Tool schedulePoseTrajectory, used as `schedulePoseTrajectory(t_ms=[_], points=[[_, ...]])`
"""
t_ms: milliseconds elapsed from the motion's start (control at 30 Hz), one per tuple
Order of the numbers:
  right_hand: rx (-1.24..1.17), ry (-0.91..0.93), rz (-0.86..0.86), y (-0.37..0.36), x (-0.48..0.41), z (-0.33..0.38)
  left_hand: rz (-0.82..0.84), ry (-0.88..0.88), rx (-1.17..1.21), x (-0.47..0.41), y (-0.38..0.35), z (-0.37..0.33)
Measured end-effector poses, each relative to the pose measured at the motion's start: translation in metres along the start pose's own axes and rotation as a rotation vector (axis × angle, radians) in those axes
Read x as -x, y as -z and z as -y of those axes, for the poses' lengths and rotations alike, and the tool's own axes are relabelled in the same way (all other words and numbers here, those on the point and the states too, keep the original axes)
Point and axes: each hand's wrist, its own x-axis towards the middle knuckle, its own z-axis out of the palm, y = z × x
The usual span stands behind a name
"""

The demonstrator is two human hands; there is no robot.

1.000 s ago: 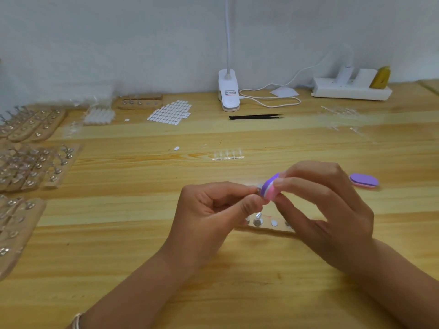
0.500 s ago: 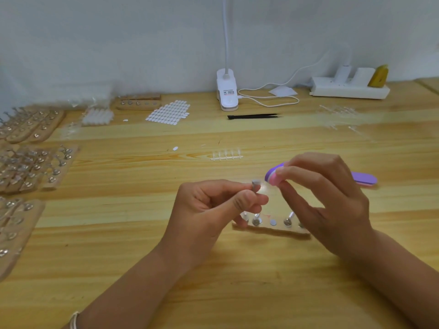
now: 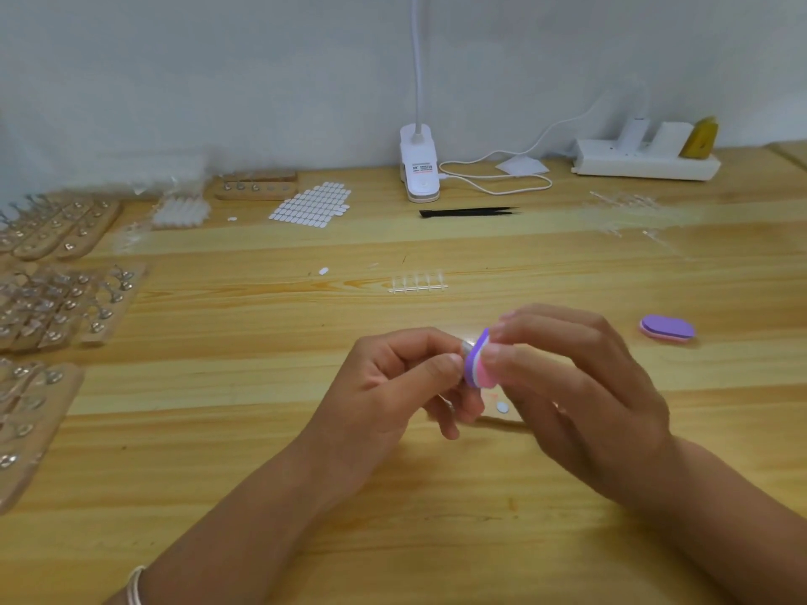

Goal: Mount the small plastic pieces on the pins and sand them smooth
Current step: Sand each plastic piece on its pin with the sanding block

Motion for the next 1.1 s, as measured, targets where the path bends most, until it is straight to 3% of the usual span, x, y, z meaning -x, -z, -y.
schedulePoseTrajectory(t_ms=[100, 367, 467, 600, 700, 833, 1000, 1100], points=[[0.04, -0.029, 0.041, 0.004, -0.001, -0.009, 0.017, 0.011, -0.019, 0.0, 0.0, -0.001], [-0.006, -0.085, -0.045, 0.004, -0.001, -0.004, -0.027, -0.024, -0.034, -0.001, 0.001, -0.001], [-0.006, -0.33, -0.075, 0.012, -0.001, -0.015, -0.19, -0.09, -0.049, -0.002, 0.009, -0.004], [-0.213, -0.738, -0.058, 0.017, -0.014, -0.03, -0.53, -0.096, -0.042, -0.006, 0.03, -0.004], [-0.256, -0.818, 0.197, 0.004, -0.038, -0.053, -0.646, -0.016, -0.117, -0.01, 0.034, 0.001], [-0.124, -0.701, 0.583, -0.039, -0.076, -0.086, -0.577, 0.033, -0.196, -0.012, 0.032, 0.004], [0.05, -0.498, 0.875, -0.097, -0.092, -0.1, -0.511, 0.071, -0.222, -0.01, 0.029, 0.004], [0.128, -0.451, 0.895, -0.111, -0.092, -0.102, -0.484, 0.071, -0.214, -0.01, 0.027, 0.003]])
